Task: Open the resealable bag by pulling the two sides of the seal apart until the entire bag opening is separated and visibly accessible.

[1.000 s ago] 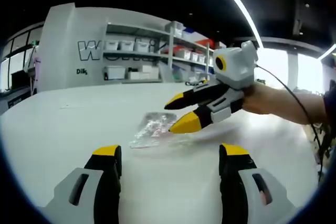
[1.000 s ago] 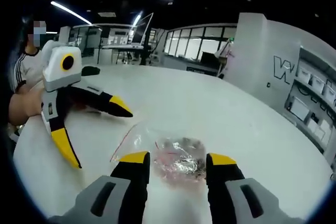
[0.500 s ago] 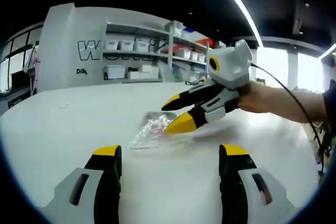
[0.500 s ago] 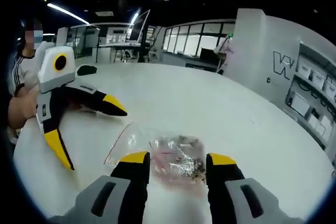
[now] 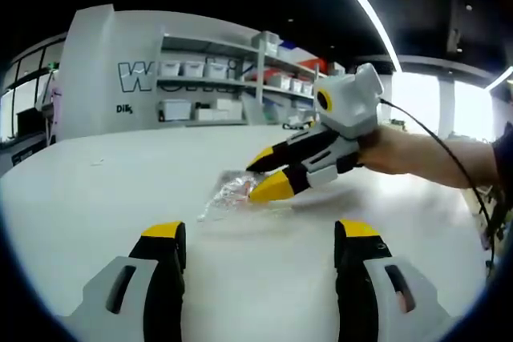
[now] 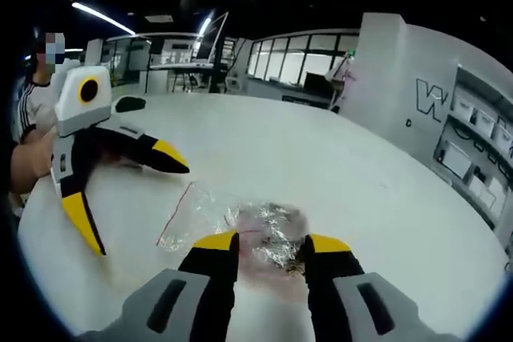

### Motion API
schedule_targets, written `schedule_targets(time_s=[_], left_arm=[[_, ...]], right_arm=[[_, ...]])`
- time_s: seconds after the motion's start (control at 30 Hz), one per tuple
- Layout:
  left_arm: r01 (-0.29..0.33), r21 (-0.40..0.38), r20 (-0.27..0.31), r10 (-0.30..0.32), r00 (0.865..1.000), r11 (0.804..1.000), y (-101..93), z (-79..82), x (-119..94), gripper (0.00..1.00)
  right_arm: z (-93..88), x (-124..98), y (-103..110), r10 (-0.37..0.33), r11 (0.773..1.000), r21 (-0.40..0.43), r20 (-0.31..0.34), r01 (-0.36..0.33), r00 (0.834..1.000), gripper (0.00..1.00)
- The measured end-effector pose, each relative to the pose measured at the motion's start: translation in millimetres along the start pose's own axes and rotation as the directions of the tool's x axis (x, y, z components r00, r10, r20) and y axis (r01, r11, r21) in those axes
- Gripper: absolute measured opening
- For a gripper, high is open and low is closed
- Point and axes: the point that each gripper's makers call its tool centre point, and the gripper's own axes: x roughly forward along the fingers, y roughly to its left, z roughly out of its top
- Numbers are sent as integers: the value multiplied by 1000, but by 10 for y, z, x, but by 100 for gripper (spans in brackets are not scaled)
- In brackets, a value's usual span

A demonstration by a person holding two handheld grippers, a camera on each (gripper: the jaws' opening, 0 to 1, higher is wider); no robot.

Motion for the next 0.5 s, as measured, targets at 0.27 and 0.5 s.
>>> schedule_targets(time_s=[0.27,0.5], left_arm=[[1,0,-1,-1,1000,1000,-5,0,-3,75],[0,0,-1,0,1000,1000,6,3,5,75]], right_arm=[[-21,2,-18,-11,1000,-15,4,11,1000,25],[-27,-6,-21,-14,1000,16,10,14,1000,20]])
